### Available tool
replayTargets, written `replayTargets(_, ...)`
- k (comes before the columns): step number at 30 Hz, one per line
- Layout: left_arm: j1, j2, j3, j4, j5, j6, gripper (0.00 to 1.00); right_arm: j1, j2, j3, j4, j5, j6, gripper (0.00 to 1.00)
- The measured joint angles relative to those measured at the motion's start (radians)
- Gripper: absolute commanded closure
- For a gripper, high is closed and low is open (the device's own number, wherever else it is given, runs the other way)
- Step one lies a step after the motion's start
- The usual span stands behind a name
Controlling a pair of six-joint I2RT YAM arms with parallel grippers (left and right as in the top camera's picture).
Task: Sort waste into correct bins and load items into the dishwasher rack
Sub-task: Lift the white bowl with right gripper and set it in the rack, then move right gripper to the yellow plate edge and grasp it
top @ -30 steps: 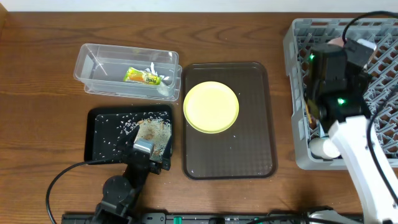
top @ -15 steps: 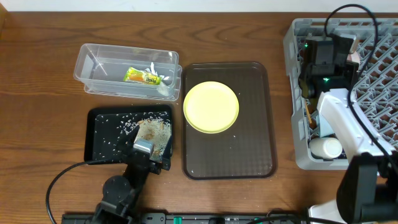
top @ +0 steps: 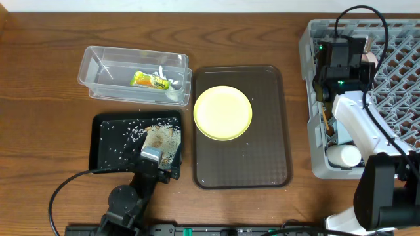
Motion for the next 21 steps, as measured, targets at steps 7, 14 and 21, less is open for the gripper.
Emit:
replayTargets(7,0.000,0.000,0.000,0.000,0.000,0.000,0.03,0.000,0.002,0.000,-0.002,0.011,-0.033,0.99)
replayTargets(14,0.000,0.000,0.000,0.000,0.000,0.000,0.03,0.013,0.032,0.003,-0.048,0.043,-0.032,0.99)
replayTargets(21,0.000,0.000,0.000,0.000,0.000,0.000,0.03,0.114,0.034,0.010,-0.207,0.062,0.066,0.94)
